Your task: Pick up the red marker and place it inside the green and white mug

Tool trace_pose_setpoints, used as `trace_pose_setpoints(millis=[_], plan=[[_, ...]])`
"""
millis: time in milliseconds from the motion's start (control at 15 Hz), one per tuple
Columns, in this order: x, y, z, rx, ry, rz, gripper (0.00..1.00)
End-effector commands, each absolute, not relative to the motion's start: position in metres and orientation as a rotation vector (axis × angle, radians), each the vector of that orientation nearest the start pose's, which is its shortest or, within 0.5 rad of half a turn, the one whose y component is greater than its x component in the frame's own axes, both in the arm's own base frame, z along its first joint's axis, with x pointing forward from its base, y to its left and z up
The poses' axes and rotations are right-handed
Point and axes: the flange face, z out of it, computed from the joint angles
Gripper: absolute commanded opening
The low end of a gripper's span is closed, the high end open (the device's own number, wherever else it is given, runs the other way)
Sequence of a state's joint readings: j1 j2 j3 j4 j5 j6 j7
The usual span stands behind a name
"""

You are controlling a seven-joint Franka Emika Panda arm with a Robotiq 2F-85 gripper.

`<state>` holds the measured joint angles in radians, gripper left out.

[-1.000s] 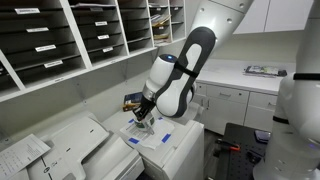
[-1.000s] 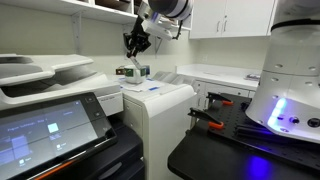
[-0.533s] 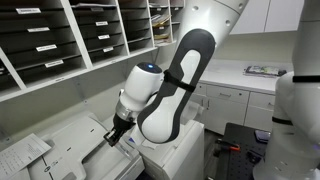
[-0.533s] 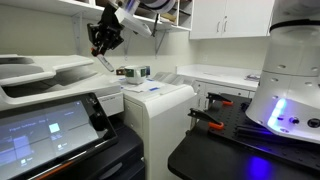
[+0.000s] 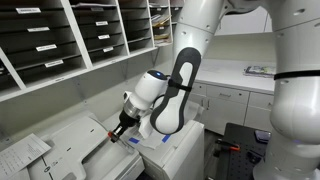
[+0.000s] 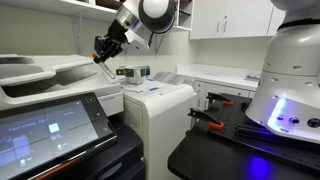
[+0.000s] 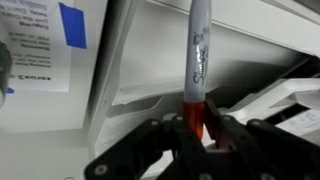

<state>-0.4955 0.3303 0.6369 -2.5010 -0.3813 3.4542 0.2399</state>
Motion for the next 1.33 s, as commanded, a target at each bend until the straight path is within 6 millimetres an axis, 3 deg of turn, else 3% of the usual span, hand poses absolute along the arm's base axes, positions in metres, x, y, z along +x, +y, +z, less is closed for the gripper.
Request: trace_pose_setpoints(millis=[0,133,400,600,867,1267], plan=[[0.515,0.097,0.276,-2.528,-0.46,-1.004,0.06],[0.512,0.072,0.285,-2.466,-0.546,-1.061,0.06],[0.489,0.032,0.302,-2.382,-0.714,-1.167,0.06],[0.484,0.009,0.315,-2.336,-0.699,-1.24,0.06],[0.49,-0.021,0.333,-2.33,-0.645,-1.326,0.06],[0.502,-0.062,0.342,-2.404,-0.769,-1.438,0.06]])
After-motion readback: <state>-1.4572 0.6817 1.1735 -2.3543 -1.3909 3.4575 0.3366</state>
